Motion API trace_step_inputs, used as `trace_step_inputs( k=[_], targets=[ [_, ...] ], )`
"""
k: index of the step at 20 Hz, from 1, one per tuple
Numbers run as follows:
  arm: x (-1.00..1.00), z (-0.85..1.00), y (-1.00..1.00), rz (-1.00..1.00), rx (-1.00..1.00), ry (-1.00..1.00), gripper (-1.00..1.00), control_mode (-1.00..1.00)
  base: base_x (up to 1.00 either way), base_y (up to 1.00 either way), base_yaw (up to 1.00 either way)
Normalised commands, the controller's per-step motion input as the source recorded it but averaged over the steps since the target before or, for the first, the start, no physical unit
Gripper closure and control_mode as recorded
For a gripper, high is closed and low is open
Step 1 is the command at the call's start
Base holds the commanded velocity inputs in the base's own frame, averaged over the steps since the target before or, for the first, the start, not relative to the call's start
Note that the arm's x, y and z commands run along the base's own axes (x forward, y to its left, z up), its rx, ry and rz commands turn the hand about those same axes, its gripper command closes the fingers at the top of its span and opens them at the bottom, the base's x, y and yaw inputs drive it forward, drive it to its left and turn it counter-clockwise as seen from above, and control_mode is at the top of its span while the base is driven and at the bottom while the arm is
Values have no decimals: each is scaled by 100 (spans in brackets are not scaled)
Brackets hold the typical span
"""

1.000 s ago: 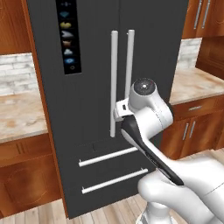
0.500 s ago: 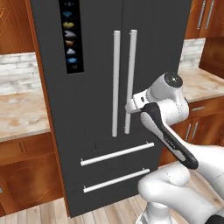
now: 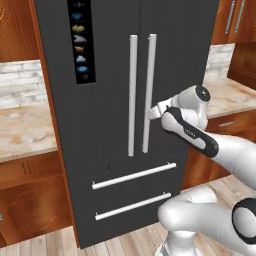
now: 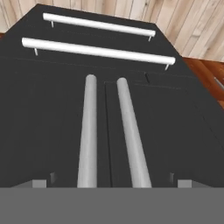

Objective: Move the hot dog bun to the plate on the dining table and place the condiment next to that plate. Then navigate to the fridge and take the sausage and place it on the plate as well.

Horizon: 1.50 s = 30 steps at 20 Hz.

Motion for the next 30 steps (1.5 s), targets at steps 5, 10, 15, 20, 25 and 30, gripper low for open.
trace_step_inputs(
  k=[5,10,15,20,25,30],
  targets=[
    [100,20,1,-11,0,0,-100,-100,0,0,0],
    [90,11,0,-9,0,1,-100,-100,0,0,0],
    [87,-2,0,-3,0,7,-100,-100,0,0,0],
    [51,-15,5,0,0,1,-100,-100,0,0,0],
    [34,-12,9,-1,0,-1,100,-100,0,0,0],
    [-14,1,-8,-1,0,1,100,-100,0,0,0]
  ],
)
